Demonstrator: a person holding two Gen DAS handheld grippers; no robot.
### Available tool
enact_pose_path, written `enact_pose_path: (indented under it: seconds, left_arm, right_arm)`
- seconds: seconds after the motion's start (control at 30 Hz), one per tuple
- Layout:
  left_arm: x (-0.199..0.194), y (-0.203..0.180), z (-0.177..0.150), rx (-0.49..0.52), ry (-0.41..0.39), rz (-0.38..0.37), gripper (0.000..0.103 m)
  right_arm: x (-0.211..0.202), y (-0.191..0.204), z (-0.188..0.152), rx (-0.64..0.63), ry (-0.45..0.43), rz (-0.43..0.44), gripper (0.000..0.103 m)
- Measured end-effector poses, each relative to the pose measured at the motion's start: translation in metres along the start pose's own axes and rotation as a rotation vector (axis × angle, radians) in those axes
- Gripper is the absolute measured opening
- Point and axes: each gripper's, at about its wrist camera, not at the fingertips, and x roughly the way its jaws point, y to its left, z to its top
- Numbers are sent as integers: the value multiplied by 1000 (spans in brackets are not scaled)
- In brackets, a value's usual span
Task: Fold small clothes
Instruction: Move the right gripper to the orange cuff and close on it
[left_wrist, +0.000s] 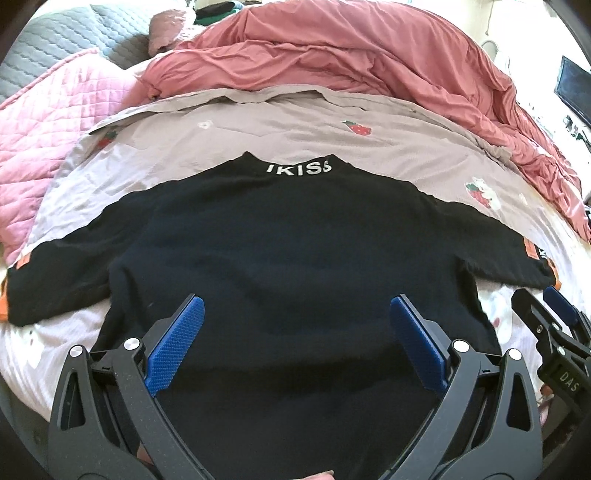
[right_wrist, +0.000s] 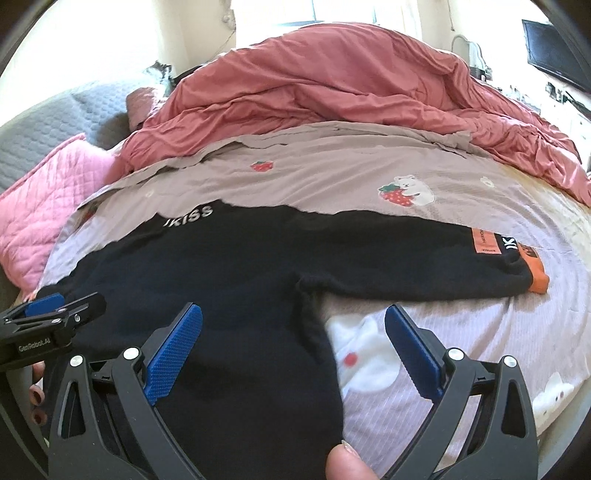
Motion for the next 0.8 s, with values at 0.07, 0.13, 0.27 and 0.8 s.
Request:
enact_pose_path:
  seconds: [0.07,0.13,0.27,0.8]
  left_arm:
    - [4,-2,7,-3,5,-11,94]
    - [8,-5,16,-5,4,-21,94]
    - [17,-12,29,8,1,-8,94]
    - [70,-12,55,13,-38,98,94]
  right_arm:
    - [5,-6,5,14,1,2,99]
    - [10,-15,11,36,-3,-7,99]
    - [19,-30,18,79,-3,-19,99]
    - [26,-147,39,228,-87,-234,99]
